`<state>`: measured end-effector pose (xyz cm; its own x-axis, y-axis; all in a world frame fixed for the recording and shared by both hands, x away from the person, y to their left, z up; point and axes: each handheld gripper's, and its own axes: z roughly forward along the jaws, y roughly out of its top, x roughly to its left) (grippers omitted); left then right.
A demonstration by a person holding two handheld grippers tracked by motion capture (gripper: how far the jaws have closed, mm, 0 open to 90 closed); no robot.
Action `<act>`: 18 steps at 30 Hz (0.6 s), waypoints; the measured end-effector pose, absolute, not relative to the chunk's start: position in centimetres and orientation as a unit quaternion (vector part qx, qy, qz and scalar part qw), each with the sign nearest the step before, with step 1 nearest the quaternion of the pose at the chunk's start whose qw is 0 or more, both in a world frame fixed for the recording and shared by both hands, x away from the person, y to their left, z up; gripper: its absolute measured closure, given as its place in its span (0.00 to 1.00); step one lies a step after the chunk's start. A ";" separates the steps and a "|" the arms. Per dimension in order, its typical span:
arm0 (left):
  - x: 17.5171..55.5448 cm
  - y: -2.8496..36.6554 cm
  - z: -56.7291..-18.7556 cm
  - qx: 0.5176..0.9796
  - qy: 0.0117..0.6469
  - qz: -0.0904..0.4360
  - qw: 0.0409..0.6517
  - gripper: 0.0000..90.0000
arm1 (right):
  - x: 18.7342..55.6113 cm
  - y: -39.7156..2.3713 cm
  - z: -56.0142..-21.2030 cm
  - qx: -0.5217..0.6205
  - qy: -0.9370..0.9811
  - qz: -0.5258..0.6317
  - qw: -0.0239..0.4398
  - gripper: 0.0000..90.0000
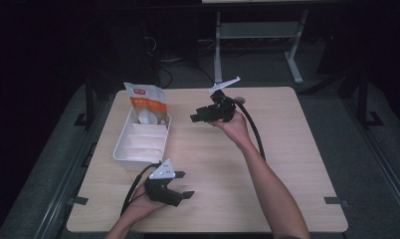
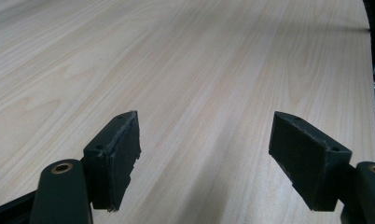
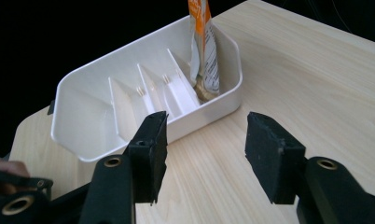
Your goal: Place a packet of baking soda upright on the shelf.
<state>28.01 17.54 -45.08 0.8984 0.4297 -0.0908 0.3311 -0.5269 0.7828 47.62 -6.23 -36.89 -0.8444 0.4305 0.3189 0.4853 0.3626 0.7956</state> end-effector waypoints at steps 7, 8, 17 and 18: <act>27.9 17.2 -45.1 0.874 0.216 0.058 0.432 0.27 | 46.3 -7.9 -36.9 -0.277 -0.828 -0.488 0.023 0.50; 27.9 17.2 -45.1 0.875 0.215 0.059 0.431 0.27 | 46.1 -8.1 -36.9 -0.278 -0.828 -0.487 0.022 0.50; 27.9 17.2 -45.1 0.875 0.216 0.061 0.430 0.27 | 44.9 -9.9 -36.5 -0.281 -0.828 -0.485 0.022 0.48; 27.9 17.2 -45.1 0.874 0.217 0.059 0.430 0.27 | 44.7 -10.1 -36.6 -0.280 -0.828 -0.485 0.020 0.48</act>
